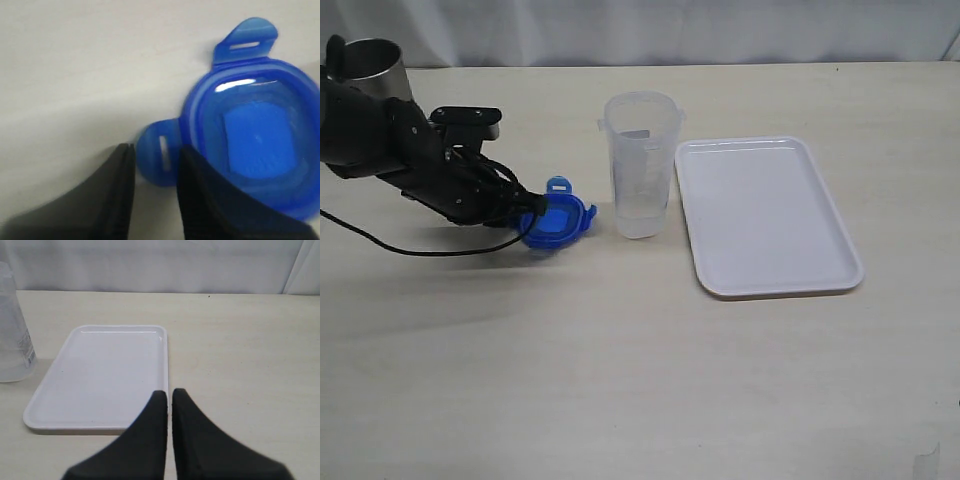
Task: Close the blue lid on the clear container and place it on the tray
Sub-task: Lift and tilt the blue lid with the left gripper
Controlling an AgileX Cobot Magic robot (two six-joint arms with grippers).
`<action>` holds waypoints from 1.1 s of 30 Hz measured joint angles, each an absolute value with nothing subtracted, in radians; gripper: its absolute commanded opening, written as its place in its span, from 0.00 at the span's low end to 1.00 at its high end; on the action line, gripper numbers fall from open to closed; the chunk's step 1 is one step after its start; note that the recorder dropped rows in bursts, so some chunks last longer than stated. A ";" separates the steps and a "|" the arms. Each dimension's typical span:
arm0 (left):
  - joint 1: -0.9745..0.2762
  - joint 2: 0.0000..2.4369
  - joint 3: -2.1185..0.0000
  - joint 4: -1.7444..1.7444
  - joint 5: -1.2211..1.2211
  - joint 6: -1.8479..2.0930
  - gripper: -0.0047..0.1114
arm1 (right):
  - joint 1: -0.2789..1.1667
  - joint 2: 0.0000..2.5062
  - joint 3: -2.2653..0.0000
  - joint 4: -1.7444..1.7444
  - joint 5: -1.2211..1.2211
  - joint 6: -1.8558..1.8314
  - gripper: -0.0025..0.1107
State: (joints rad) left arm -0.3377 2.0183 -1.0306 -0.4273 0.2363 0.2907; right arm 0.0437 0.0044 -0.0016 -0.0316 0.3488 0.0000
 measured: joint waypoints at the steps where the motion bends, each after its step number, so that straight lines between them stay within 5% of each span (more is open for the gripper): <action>1: -0.338 2.024 -1.033 -0.427 0.226 0.291 0.28 | 0.044 0.004 -0.002 -0.032 0.349 0.000 0.06; 24: -0.338 1.969 -1.038 -0.446 0.201 0.348 0.28 | 0.044 0.004 -0.002 -0.032 0.349 0.000 0.06; 33: -0.338 1.932 -1.038 -0.473 0.403 0.443 0.28 | 0.044 0.004 -0.002 -0.032 0.349 0.000 0.06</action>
State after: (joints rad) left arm -0.3377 1.9324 -1.0384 -0.4731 0.4032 0.4433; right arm 0.0437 0.0044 -0.0016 -0.0316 0.3488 0.0000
